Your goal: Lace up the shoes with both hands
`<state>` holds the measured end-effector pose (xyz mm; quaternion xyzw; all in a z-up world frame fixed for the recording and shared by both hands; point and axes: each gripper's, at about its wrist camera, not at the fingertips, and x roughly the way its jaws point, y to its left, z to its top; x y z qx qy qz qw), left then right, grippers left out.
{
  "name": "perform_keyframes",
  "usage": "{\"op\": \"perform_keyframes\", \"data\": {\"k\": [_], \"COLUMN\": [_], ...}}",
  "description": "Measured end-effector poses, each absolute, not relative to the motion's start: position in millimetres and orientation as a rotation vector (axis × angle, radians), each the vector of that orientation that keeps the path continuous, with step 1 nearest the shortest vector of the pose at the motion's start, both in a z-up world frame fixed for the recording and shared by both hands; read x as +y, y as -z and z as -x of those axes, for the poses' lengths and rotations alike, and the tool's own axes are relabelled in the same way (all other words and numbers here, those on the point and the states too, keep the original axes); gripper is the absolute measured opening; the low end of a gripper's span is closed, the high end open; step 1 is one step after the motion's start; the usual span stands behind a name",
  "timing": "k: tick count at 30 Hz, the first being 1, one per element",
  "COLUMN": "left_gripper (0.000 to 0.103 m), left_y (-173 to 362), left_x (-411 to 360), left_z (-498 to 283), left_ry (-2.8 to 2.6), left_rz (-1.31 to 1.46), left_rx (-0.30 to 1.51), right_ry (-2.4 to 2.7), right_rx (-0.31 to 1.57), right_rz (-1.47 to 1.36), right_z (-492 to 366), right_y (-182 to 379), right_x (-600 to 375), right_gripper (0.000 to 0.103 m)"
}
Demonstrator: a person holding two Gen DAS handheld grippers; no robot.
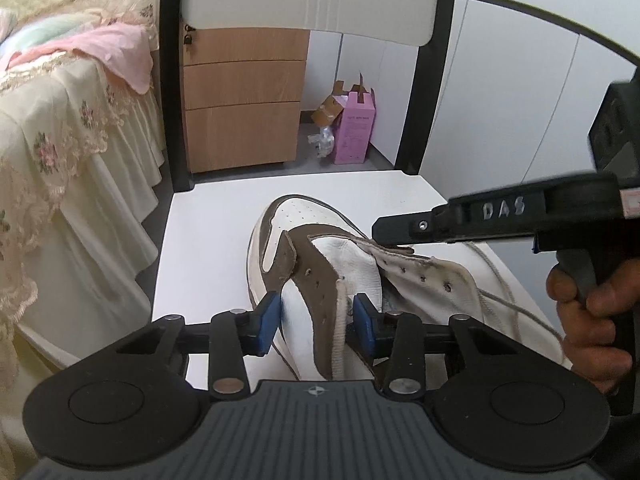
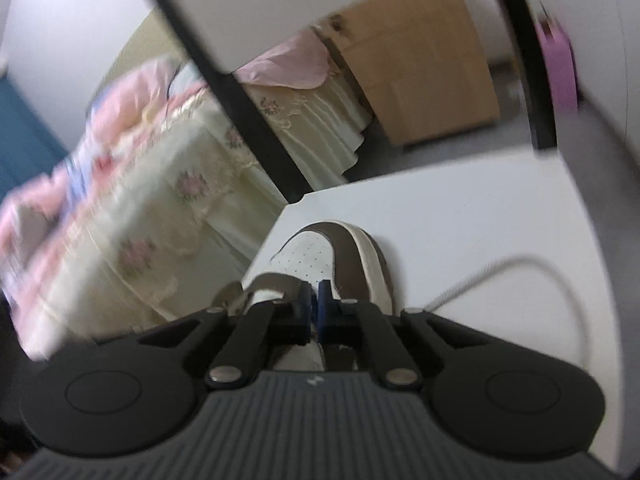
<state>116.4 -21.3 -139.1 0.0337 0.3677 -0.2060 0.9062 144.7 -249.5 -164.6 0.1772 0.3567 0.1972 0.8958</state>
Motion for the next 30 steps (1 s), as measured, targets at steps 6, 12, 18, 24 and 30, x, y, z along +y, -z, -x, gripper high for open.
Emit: {"op": "perform_keyframes", "data": {"k": [6, 12, 18, 24, 30], "left_gripper": [0.042, 0.042, 0.042, 0.042, 0.042], "left_y": [140.0, 140.3, 140.5, 140.9, 140.4], "left_x": [-22.4, -30.9, -36.1, -38.2, -41.6], "left_z": [-118.5, -115.5, -114.5, -113.6, -113.6], "left_ry": [0.43, 0.435, 0.426, 0.416, 0.416], "left_rz": [-0.105, -0.165, -0.194, -0.204, -0.221], "left_rx": [0.752, 0.733, 0.725, 0.72, 0.719], "right_ry": [-0.413, -0.505, -0.534, -0.545, -0.552], "right_rx": [0.672, 0.617, 0.453, 0.284, 0.129], "right_rz": [-0.181, -0.37, -0.541, -0.567, -0.527], "right_z": [-136.0, -139.1, -127.4, -112.9, -105.9], "right_y": [154.0, 140.8, 104.4, 43.5, -38.7], "right_x": [-220.5, -234.0, -247.7, -244.3, -241.6], "right_gripper": [0.004, 0.002, 0.003, 0.003, 0.003]}}
